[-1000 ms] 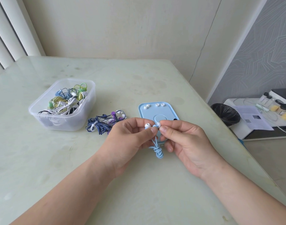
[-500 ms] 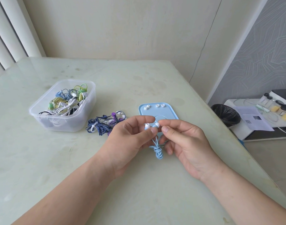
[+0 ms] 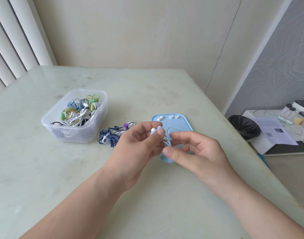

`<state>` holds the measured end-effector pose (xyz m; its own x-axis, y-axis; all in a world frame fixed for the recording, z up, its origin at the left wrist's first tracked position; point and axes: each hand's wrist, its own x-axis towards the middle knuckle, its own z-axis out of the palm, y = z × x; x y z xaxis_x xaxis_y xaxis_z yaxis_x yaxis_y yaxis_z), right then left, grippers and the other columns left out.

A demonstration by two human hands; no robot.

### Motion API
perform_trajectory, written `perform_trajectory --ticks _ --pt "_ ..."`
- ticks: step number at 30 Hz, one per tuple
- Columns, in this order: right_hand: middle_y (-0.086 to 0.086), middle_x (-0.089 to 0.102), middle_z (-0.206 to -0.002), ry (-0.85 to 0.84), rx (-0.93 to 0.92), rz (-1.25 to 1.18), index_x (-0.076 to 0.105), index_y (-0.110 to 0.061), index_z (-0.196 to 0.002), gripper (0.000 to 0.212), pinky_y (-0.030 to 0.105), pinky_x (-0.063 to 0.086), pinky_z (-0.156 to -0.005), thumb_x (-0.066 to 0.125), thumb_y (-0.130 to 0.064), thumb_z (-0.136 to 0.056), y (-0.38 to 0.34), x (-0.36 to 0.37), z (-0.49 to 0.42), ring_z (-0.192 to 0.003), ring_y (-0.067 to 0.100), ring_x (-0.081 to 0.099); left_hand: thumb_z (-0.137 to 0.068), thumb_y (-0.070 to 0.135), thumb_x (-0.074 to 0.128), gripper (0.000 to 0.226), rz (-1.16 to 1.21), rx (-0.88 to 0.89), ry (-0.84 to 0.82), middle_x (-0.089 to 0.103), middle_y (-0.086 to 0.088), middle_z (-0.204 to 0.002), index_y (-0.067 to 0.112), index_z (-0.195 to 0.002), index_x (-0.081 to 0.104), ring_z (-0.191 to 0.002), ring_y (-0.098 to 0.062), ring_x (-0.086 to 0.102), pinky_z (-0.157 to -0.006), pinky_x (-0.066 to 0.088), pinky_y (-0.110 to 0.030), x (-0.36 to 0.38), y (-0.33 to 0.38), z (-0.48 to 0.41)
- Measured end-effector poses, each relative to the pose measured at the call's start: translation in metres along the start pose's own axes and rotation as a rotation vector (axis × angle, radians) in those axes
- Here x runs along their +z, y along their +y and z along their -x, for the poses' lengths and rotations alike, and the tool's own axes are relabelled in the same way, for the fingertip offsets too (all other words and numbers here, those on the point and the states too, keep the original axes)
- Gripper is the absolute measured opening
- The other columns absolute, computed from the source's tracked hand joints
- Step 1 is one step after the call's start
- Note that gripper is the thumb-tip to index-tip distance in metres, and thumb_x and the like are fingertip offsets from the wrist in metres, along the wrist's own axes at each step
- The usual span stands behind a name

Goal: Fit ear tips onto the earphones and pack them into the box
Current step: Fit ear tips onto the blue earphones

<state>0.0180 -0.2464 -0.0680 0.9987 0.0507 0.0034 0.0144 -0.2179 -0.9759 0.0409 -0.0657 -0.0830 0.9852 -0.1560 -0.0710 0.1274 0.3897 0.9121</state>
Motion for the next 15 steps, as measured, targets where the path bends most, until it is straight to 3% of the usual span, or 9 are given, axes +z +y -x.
perform_trajectory --ticks 2,5,10,15 --pt "-0.006 0.079 -0.1 -0.044 -0.04 0.073 0.078 -0.027 -0.105 0.033 0.028 0.057 -0.076 0.09 -0.031 -0.074 -0.002 0.002 0.003 -0.089 0.02 0.072 -0.094 0.015 0.071 0.03 0.034 0.001 0.01 0.07 -0.017 -0.095 0.002 -0.121 0.066 -0.083 -0.025 0.067 -0.082 0.057 -0.034 0.0 0.003 0.001" --pt "0.004 0.077 -0.081 -0.025 -0.034 0.001 0.079 -0.022 -0.094 0.012 0.027 0.051 -0.057 0.084 -0.019 -0.084 -0.004 0.007 0.004 -0.069 0.02 0.069 -0.092 0.017 0.074 0.034 0.025 0.008 0.031 0.07 -0.03 -0.113 0.001 -0.12 0.065 -0.093 -0.033 0.07 -0.091 0.059 -0.044 0.001 0.006 0.003" --pt "0.021 0.074 -0.085 0.078 0.022 -0.151 0.076 -0.009 -0.104 0.021 0.036 0.054 -0.058 0.082 -0.013 -0.085 -0.006 0.009 0.0 -0.061 0.025 0.065 -0.093 0.021 0.077 0.028 -0.171 0.026 0.086 0.076 -0.02 -0.101 0.003 -0.112 0.067 -0.091 -0.034 0.075 -0.085 0.062 -0.044 -0.001 0.007 0.005" --pt "0.011 0.074 -0.08 0.11 0.048 -0.256 0.08 -0.011 -0.096 0.013 0.035 0.054 -0.059 0.082 -0.017 -0.086 -0.017 0.012 -0.006 -0.062 0.022 0.063 -0.096 0.024 0.074 0.025 -0.271 -0.021 0.062 0.075 -0.02 -0.108 0.006 -0.112 0.068 -0.102 -0.035 0.074 -0.08 0.059 -0.037 0.001 0.011 0.007"
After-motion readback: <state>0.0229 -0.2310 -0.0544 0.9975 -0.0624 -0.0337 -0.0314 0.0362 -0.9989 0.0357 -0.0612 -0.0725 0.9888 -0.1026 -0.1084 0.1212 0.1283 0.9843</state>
